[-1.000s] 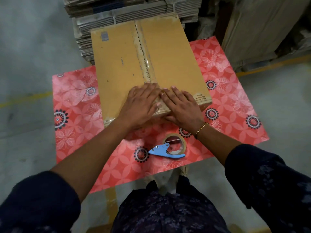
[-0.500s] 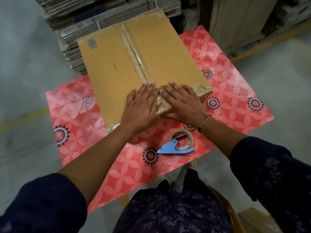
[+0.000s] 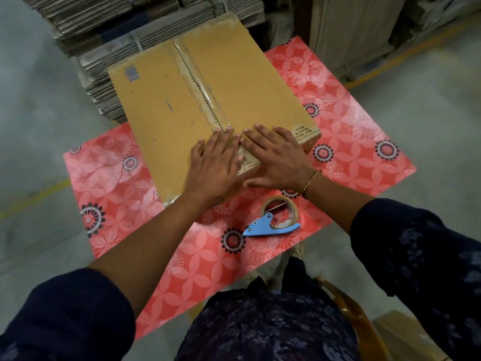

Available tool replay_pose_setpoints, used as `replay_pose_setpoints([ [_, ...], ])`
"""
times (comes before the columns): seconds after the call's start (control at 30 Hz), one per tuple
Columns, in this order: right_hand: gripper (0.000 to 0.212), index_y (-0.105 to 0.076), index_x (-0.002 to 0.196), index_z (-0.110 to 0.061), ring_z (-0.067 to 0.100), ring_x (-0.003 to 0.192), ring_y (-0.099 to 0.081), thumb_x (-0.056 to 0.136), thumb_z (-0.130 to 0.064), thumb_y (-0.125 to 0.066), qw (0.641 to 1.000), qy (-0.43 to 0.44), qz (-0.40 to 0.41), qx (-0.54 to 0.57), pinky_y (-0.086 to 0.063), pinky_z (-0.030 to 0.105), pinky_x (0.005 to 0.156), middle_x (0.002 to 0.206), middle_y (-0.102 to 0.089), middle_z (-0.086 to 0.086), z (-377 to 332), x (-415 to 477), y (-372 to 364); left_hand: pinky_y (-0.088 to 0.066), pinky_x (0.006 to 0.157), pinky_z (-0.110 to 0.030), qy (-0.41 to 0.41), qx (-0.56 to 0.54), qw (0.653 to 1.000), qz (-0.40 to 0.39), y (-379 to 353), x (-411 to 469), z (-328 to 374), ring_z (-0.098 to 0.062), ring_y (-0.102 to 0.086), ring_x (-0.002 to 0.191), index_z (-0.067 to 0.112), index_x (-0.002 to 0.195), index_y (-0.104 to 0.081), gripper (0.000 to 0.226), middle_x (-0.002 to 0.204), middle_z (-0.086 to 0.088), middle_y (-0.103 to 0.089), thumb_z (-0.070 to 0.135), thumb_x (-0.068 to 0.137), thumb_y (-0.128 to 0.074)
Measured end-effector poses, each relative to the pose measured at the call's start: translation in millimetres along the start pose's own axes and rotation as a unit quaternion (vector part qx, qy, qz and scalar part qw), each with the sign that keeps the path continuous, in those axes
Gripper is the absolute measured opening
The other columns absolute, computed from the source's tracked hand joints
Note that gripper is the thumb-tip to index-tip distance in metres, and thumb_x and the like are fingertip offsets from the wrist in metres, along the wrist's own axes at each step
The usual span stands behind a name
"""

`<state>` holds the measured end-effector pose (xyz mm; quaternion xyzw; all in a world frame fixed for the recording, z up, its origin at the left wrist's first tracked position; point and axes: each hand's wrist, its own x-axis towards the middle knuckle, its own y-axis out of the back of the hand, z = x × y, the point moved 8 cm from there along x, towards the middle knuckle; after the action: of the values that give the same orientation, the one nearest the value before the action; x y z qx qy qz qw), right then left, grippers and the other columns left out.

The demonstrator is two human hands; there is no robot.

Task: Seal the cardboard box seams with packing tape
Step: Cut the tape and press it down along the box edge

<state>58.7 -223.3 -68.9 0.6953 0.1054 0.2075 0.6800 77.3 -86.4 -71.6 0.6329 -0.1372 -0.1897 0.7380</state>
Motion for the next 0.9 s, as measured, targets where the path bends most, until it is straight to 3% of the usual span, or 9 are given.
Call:
replay_pose_setpoints([
  [0.1,0.093,-0.046,0.15,-0.02,0.026,0.151,-0.035,0.087,-0.086,-0.033,0.999,-0.023,0.021,0.016,-0.03,0.05,0.116,0.161,-0.043,0.002,-2,0,4,-0.015,0.122,-0.049,0.001,0.002,1.0,-0.001,1,-1,1,-0.016,-0.017,0.155,0.028,0.157,-0.029,0.058,0.168,0.005,-0.022,0.051,0.105,-0.019],
  [0.23,0.091,-0.049,0.148,-0.019,0.027,0.148,-0.039,0.089,-0.085,-0.029,0.999,-0.026,0.04,0.006,-0.032,0.051,0.113,0.158,-0.046,0.003,-1,0,0,-0.015,0.122,-0.049,0.002,0.001,1.0,-0.003,2,-1,2,-0.017,-0.016,0.156,0.027,0.158,-0.029,0.059,0.169,0.004,-0.021,0.051,0.105,-0.019],
  [0.47,0.092,-0.048,0.148,-0.017,0.029,0.149,-0.038,0.085,-0.083,-0.042,0.999,-0.021,0.02,-0.017,-0.034,0.053,0.11,0.158,-0.046,0.005,1,2,-7,-0.016,0.122,-0.049,0.002,0.006,1.0,-0.002,1,0,2,-0.017,-0.017,0.155,0.027,0.158,-0.029,0.058,0.168,0.004,-0.022,0.05,0.105,-0.02],
  [0.7,0.096,-0.038,0.153,-0.019,0.03,0.152,-0.032,0.075,-0.065,-0.069,0.999,0.01,-0.03,-0.037,-0.031,0.052,0.113,0.164,-0.036,0.005,2,1,-8,-0.015,0.122,-0.048,-0.006,-0.016,1.0,0.007,8,-3,3,-0.015,-0.017,0.155,0.026,0.156,-0.035,0.057,0.167,0.005,-0.026,0.049,0.104,-0.026],
  [0.77,0.095,-0.035,0.156,-0.02,0.028,0.153,-0.028,0.079,-0.072,-0.058,0.999,0.025,-0.043,-0.015,-0.029,0.051,0.115,0.166,-0.032,0.005,4,-1,-4,-0.011,0.124,-0.051,-0.027,-0.023,0.999,-0.008,8,-7,6,-0.018,-0.013,0.157,0.023,0.157,-0.032,0.065,0.169,0.001,-0.023,0.054,0.1,-0.026],
  [0.9,0.084,-0.032,0.158,-0.024,0.024,0.154,-0.029,0.094,-0.077,-0.027,0.996,0.073,-0.059,0.004,-0.033,0.047,0.112,0.166,-0.032,0.001,13,1,8,0.0,0.125,-0.057,-0.081,0.041,0.993,-0.074,1,-14,10,-0.024,0.01,0.157,0.018,0.162,-0.003,0.089,0.171,-0.005,0.004,0.075,0.094,-0.004],
])
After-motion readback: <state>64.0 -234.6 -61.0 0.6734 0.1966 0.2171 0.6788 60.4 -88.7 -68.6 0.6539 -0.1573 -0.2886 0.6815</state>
